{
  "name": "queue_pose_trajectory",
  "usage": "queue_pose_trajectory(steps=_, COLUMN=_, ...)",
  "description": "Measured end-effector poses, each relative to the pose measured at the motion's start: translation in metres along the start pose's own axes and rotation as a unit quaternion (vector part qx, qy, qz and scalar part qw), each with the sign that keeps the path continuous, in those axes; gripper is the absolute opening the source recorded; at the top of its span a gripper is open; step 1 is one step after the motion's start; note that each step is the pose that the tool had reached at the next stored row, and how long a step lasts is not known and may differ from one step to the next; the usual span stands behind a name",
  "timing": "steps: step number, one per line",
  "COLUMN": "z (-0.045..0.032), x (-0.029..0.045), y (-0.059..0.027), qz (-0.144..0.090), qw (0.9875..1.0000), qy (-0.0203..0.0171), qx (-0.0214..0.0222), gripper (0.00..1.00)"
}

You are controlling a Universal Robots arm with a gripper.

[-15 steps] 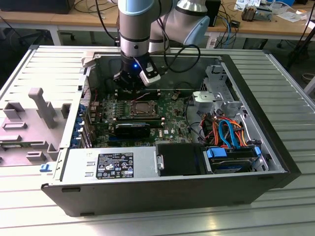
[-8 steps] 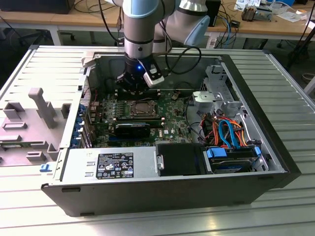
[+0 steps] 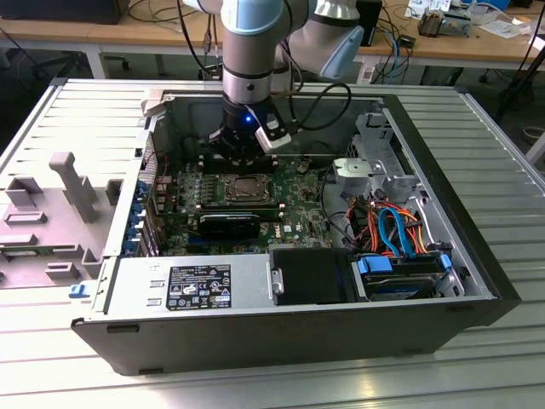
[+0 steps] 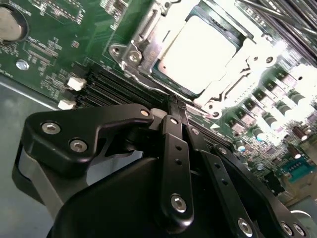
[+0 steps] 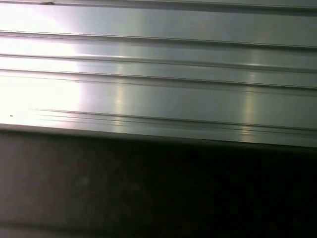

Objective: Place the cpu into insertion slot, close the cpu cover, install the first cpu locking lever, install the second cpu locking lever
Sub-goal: 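Install the first cpu locking lever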

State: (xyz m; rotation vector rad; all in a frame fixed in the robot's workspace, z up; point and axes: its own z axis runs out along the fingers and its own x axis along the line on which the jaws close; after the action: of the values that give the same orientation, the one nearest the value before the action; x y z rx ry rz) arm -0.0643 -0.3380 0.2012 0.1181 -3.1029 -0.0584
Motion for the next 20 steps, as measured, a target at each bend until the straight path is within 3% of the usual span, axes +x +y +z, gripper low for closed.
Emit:
queue_pose_trajectory(steps=4, z=0.0003, x=-0.0045, y=-0.0001, qz=-0.003, qw=1.0000, qy=0.0000, qx=0.0001, gripper=0.11)
queue_pose_trajectory(steps=9, z=0.0004, x=-0.0053, y=0.0060, qz=-0.008, qw=1.0000, qy=0.0001, qx=-0.0016, gripper=0.11)
queue_pose_trajectory(steps=16, z=-0.0137, x=-0.0048, y=0.0058, qz=-0.008, qw=1.0000, qy=-0.0002, qx=-0.0040, gripper=0.11)
queue_pose_trajectory(steps=20, z=-0.0148, x=-0.0035, y=-0.0131, qz=-0.009, qw=0.9999, qy=-0.0006, qx=-0.0090, gripper=0.11)
